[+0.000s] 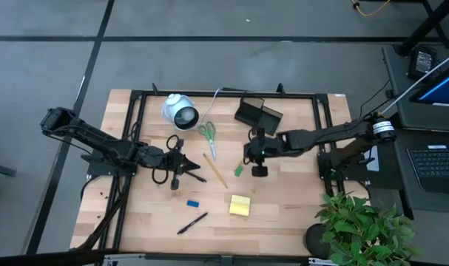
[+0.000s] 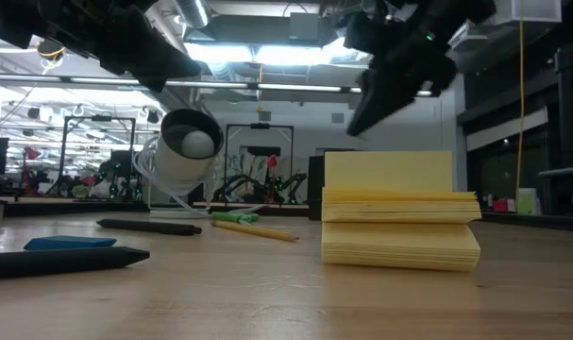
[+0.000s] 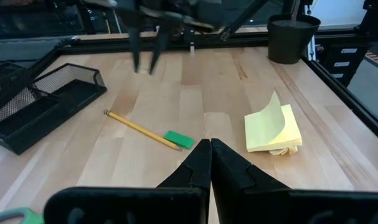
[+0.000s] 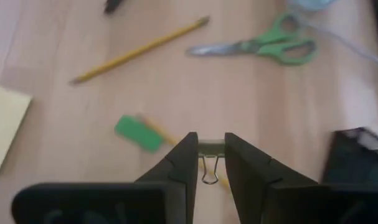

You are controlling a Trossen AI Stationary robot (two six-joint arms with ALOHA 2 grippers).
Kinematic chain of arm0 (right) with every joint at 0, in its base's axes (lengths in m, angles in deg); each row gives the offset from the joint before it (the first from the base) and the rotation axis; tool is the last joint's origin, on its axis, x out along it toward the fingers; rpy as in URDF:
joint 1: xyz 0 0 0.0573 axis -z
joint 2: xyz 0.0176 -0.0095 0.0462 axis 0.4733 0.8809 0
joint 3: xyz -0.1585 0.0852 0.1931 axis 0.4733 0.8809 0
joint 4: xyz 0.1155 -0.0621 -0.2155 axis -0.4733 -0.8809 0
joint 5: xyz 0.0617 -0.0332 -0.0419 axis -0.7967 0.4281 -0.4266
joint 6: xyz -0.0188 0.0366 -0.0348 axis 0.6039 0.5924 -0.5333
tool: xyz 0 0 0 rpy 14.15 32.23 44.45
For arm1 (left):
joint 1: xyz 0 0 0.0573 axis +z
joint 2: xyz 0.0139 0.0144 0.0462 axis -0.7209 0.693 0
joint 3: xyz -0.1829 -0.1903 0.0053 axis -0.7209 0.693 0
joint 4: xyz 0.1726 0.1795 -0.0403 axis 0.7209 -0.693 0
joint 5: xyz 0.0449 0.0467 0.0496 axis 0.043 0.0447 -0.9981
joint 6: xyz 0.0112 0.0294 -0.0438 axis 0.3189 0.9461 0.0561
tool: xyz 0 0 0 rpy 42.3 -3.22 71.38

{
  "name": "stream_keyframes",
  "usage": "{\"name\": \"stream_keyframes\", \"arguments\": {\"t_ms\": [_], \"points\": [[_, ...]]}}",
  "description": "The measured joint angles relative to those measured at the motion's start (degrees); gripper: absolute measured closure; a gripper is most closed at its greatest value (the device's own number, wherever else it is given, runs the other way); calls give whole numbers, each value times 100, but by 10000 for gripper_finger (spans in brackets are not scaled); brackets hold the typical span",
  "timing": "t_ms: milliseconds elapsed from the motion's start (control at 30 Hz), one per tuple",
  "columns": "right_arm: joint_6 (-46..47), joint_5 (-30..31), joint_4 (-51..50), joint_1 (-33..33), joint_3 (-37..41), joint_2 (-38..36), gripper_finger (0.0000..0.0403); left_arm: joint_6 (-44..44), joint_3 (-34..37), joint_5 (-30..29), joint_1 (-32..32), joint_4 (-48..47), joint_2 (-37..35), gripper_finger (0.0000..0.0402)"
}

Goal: Pick and place office supplies into organizer
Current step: Put the top brown binder clip into the desk organizer

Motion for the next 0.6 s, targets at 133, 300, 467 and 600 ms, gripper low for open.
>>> {"name": "stream_keyframes", "arguments": {"t_ms": [133, 300, 467, 600], "points": [[-107, 2, -9, 401, -204, 0, 325, 7, 0, 0, 0, 0, 0, 400], [-107, 0, 15, 1022, -243, 0, 325, 9, 0, 0, 0, -1, 0, 400], [-73, -1, 109, 1617, -243, 0, 325, 80, 0, 0, 0, -2, 0, 400], [-71, -19, 344, 1949, -243, 0, 325, 203, 0, 2, 0, -1, 0, 400]]}}
